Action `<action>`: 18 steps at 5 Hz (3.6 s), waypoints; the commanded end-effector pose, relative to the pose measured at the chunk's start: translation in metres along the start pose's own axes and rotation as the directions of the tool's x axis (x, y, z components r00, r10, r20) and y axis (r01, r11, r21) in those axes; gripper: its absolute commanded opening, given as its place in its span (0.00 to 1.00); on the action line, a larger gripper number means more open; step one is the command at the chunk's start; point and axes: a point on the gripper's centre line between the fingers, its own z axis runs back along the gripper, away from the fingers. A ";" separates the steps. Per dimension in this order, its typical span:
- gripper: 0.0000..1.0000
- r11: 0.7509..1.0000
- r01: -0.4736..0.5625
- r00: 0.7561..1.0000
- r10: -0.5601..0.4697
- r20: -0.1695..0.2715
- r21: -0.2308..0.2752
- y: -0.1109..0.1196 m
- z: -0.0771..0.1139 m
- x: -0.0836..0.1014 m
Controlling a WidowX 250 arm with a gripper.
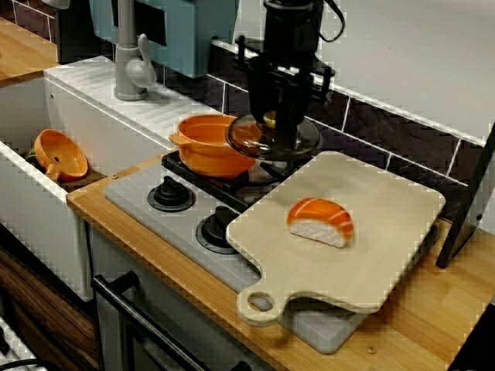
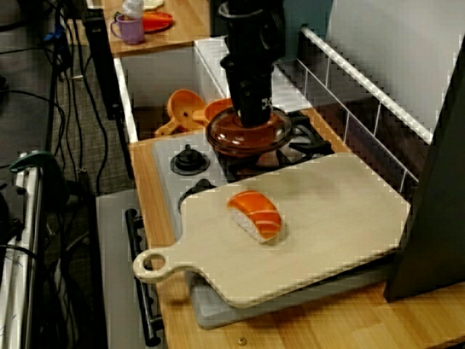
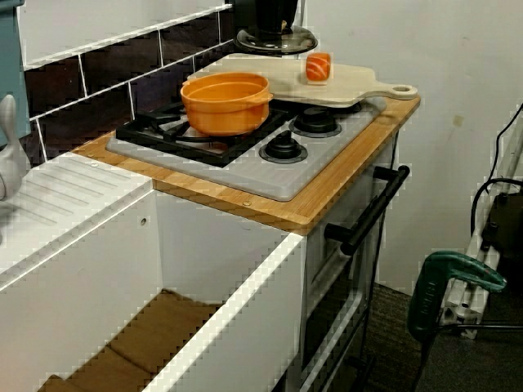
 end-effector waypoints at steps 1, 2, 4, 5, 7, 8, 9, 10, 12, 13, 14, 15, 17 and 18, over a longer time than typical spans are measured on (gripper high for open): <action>0.00 1.000 -0.031 0.997 0.031 0.069 -0.008 -0.019 -0.001 0.028; 0.00 0.999 -0.033 0.997 0.033 0.071 0.000 -0.025 -0.007 0.035; 0.00 0.999 -0.014 0.999 0.015 0.043 -0.029 -0.041 -0.007 0.036; 0.00 0.999 -0.006 1.000 0.006 0.016 -0.050 -0.045 -0.010 0.037; 0.00 0.999 0.000 1.000 0.001 0.008 -0.034 -0.051 -0.023 0.036; 0.00 0.999 -0.007 1.000 0.007 0.006 -0.033 -0.050 -0.025 0.039; 0.00 0.999 -0.010 1.000 0.011 0.005 -0.033 -0.050 -0.026 0.041; 0.00 0.999 -0.012 1.000 0.012 0.004 -0.032 -0.050 -0.029 0.043; 0.00 1.000 -0.016 1.000 0.017 0.011 -0.022 -0.050 -0.032 0.048; 0.50 1.000 -0.006 1.000 0.006 0.005 -0.013 -0.048 -0.033 0.047; 1.00 1.000 -0.013 1.000 0.012 -0.006 -0.022 -0.041 -0.028 0.043; 1.00 0.999 -0.012 1.000 0.012 -0.002 -0.029 -0.037 -0.020 0.036; 1.00 0.997 -0.028 1.000 0.027 -0.011 -0.066 -0.017 0.010 0.025; 1.00 0.996 -0.012 1.000 0.013 0.006 -0.085 -0.008 0.023 0.015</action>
